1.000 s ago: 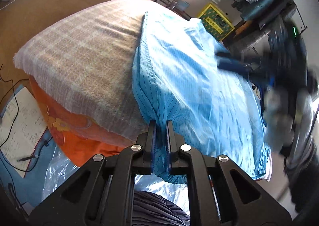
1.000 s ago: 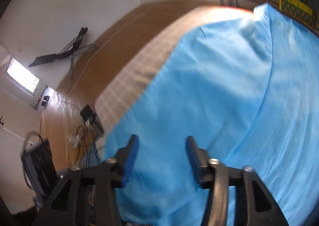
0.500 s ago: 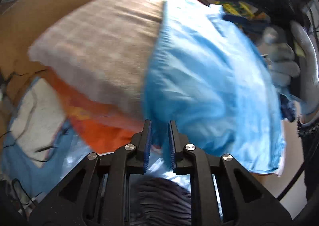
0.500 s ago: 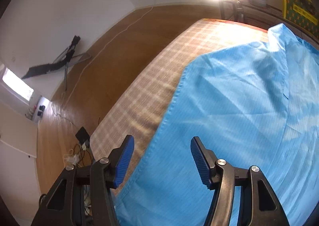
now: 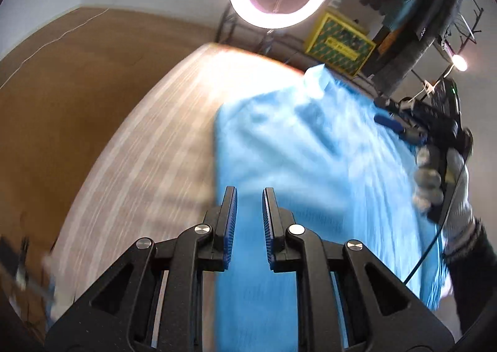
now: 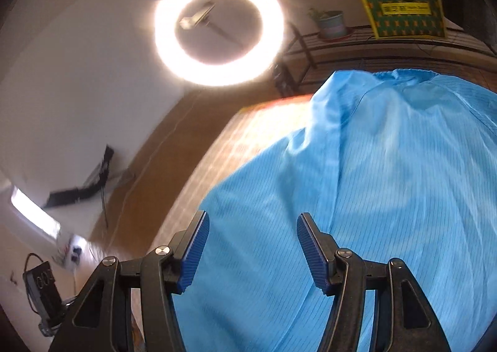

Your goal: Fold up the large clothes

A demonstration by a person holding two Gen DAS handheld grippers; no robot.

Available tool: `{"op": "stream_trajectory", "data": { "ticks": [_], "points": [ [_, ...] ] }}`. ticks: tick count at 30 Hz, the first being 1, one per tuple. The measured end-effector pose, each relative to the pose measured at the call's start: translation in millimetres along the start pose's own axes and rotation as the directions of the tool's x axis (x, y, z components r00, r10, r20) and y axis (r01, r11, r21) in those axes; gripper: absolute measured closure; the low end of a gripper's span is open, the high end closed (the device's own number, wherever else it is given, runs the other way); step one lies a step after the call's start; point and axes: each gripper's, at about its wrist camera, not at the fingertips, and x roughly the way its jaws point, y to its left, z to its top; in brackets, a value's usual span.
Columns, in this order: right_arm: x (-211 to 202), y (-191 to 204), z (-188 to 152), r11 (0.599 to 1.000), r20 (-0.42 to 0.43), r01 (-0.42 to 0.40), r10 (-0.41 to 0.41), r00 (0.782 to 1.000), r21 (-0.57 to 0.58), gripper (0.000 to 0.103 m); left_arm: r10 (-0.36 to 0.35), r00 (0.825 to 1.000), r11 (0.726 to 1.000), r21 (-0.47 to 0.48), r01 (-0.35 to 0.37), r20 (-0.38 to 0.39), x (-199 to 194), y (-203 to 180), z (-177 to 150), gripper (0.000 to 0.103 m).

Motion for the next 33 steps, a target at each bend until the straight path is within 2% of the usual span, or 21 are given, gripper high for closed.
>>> {"op": "stream_trajectory", "data": {
  "ticks": [2, 4, 9, 13, 17, 22, 25, 27, 29, 31, 33],
  "points": [
    [4.7, -11.0, 19.1, 1.0, 0.029, -0.005, 0.004, 1.0, 0.018, 0.04, -0.048, 0.999, 0.999, -0.026, 0.047, -0.003, 36.3, -3.6, 33.2, 0.089],
    [15.2, -22.6, 39.8, 1.0, 0.051, 0.004, -0.006, 0.999, 0.028, 0.041, -0.071, 0.997, 0.997, -0.036, 0.072, 0.009, 62.4, -4.6, 52.9, 0.089],
    [50.2, -54.1, 83.3, 0.995, 0.071, 0.034, -0.041, 0.997, 0.091, 0.04, -0.049, 0.999, 0.996, -0.07, 0.05, 0.016, 137.0, 1.5, 87.7, 0.089],
    [82.4, -70.1, 112.0, 0.992, 0.064, 0.063, -0.07, 0.996, 0.106, 0.039, -0.028, 0.999, 0.991, -0.131, 0.024, -0.032, 176.0, 20.6, 88.9, 0.089],
    [121.5, -82.5, 132.6, 0.989, 0.036, 0.088, -0.093, 0.995, 0.122, 0.038, 0.034, 0.995, 0.996, -0.074, -0.041, -0.094, 200.7, 23.4, 77.8, 0.089],
    [159.6, -84.7, 143.8, 0.987, 0.01, 0.115, -0.117, 0.993, 0.115, 0.04, 0.006, 0.999, 0.999, -0.049, -0.008, -0.046, 200.4, 28.0, 69.2, 0.089],
    [176.3, -80.1, 145.5, 0.99, -0.013, 0.114, -0.114, 0.993, 0.088, 0.053, -0.004, 0.999, 0.999, -0.047, 0.002, -0.042, 200.9, 29.1, 69.9, 0.089],
    [182.5, -75.2, 145.6, 0.992, -0.025, 0.111, -0.11, 0.994, 0.057, 0.083, -0.011, 0.999, 0.999, -0.052, 0.009, -0.036, 199.7, 30.0, 69.9, 0.089],
    [179.5, -70.0, 145.3, 0.992, -0.017, 0.125, -0.125, 0.992, 0.023, 0.103, -0.015, 0.999, 0.998, -0.057, 0.013, -0.033, 199.3, 30.8, 70.4, 0.089],
    [168.1, -69.1, 147.4, 0.978, 0.03, 0.209, -0.209, 0.978, -0.022, 0.103, -0.017, 0.999, 0.998, -0.062, 0.015, -0.031, 199.2, 31.7, 70.5, 0.089],
    [163.4, -90.0, 156.3, 0.953, 0.037, 0.302, -0.302, 0.953, 0.011, 0.103, -0.018, 1.0, 0.997, -0.07, 0.016, -0.026, 199.6, 33.2, 70.7, 0.088]
  ]
}}
